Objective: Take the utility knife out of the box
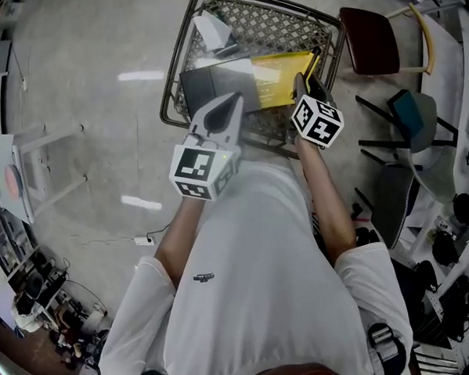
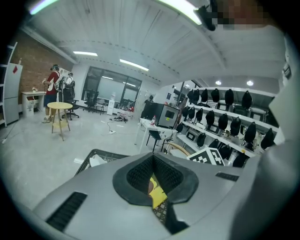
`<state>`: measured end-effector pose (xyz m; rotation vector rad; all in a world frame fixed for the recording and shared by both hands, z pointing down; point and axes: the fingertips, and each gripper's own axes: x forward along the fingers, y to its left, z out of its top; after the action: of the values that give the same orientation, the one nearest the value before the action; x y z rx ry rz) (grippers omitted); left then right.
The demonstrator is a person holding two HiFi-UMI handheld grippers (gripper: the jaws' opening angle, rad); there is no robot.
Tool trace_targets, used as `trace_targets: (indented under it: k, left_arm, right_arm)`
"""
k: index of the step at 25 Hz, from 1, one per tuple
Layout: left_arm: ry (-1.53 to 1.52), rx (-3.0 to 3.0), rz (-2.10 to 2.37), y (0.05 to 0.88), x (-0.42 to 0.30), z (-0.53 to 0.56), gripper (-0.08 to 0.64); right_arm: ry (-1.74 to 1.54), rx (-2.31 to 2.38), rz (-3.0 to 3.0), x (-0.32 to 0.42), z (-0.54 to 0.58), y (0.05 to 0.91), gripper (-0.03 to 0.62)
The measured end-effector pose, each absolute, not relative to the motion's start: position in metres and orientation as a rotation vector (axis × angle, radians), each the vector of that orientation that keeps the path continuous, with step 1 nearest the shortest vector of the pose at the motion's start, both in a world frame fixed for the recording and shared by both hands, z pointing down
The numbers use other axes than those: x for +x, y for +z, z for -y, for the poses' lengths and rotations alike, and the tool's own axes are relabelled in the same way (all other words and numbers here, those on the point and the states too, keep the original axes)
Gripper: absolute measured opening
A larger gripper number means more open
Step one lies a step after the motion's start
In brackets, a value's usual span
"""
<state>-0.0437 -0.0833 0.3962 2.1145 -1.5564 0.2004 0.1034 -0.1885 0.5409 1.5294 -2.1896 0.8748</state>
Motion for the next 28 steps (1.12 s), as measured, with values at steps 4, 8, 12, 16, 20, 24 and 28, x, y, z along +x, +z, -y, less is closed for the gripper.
trace_targets:
  k: [4, 8, 12, 16, 20, 24, 28]
  left_arm:
    - [0.182, 2.146, 1.563, 0.387, -0.045, 0.087, -0.002]
    - [0.163, 2.160, 1.572, 0.380, -0.047, 0.091, -0.003]
    - [0.141, 2.181, 1.571, 0.370, -0.046, 0.093, -0.003]
    - [0.126, 2.206, 1.573, 0.361, -0.048, 0.091, -0.002]
    - [0.109, 2.214, 1.583, 0.357, -0.050, 0.089, -0.003]
    - [0.087, 2.221, 1.591, 0.351, -0.052, 0.085, -0.002]
    - [0.080, 2.240, 1.605, 0.342, -0.055, 0.080, -0.002]
  right_arm:
    - [0.744, 1.536, 2.263, 0.111, 0.183, 0.502, 0.107]
    - [0.669, 1.560, 2.317, 0.121, 0.178, 0.468, 0.107]
    - [0.615, 1.578, 2.373, 0.129, 0.171, 0.436, 0.107]
    - [0.510, 1.577, 2.432, 0.131, 0.161, 0.402, 0.107]
    - [0.434, 1.588, 2.506, 0.132, 0.149, 0.366, 0.107]
    - [0.366, 1.551, 2.587, 0.129, 0.135, 0.345, 0.109]
    - [0.283, 1.522, 2.635, 0.123, 0.124, 0.335, 0.109]
